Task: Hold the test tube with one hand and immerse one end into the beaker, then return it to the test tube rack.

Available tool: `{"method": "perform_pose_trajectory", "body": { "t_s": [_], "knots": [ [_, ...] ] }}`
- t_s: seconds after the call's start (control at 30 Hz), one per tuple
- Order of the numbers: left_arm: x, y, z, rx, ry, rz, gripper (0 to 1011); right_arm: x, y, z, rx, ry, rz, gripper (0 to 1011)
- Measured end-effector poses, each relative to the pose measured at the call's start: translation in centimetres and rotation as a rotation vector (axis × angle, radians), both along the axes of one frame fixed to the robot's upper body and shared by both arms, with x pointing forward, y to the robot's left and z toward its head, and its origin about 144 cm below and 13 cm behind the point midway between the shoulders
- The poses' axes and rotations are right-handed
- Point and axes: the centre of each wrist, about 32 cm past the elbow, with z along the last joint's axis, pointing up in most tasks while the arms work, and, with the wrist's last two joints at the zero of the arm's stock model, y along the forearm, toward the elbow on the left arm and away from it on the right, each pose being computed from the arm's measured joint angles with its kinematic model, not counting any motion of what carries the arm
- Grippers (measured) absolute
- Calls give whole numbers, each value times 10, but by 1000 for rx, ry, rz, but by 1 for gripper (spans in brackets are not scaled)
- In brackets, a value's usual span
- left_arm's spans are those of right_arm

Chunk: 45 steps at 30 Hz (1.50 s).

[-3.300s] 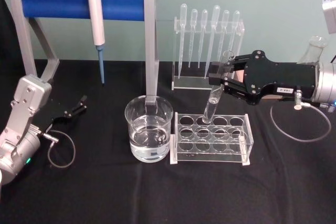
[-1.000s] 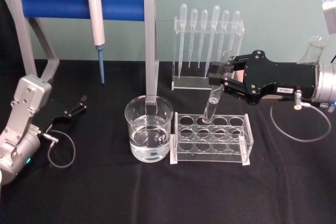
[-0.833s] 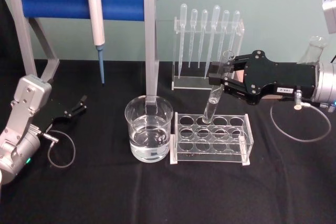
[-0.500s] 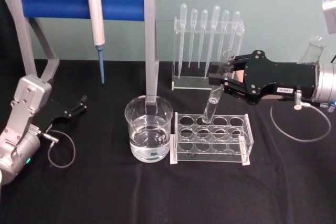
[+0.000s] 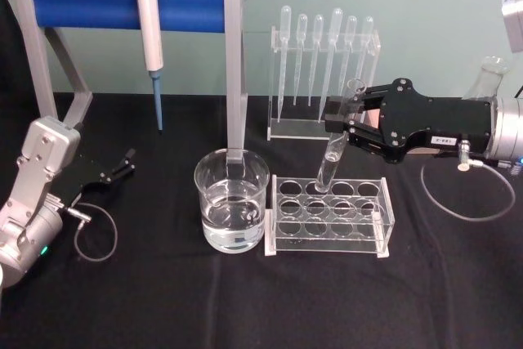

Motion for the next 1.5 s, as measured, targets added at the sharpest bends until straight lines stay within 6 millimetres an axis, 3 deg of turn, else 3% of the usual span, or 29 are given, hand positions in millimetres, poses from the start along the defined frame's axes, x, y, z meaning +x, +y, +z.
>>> {"method": "perform_pose_trajectory", "body": {
  "t_s": [0.83, 1.07, 1.5],
  "knots": [
    [0, 0, 0, 0, 0, 0, 1000, 3, 4, 3, -4, -4, 23, 239],
    [0, 0, 0, 0, 0, 0, 1000, 9, 17, 12, -9, -11, 41, 238],
    [0, 0, 0, 0, 0, 0, 1000, 29, 59, 23, 15, -10, 86, 239]
  ]
}}
